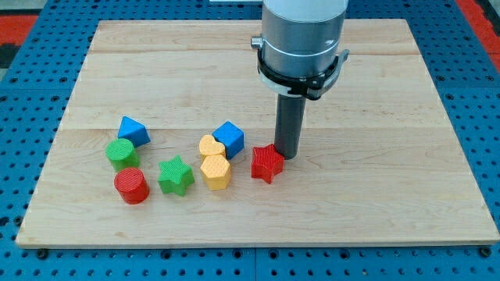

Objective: Push green circle into green star

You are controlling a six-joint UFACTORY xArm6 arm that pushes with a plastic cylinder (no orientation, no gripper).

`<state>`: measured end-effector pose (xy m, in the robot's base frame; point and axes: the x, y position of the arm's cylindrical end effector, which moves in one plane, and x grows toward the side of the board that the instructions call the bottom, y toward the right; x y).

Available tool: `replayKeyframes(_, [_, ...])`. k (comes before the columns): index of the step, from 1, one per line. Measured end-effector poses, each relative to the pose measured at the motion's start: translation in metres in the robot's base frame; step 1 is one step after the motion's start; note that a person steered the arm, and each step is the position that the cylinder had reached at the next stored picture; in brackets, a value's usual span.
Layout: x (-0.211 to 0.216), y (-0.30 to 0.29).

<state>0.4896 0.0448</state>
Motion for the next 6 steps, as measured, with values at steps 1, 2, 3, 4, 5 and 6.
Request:
replayKeyframes(1, [-0.001, -0.016])
replayKeyframes(2, [-0.030, -0.034])
replayKeyframes(3, [-0.099, -0.053])
replayKeyframes(4, [-0.103, -0.158])
replayKeyframes(5, [-0.074, -0.247])
replayKeyframes(6, [-0.028, -0.280])
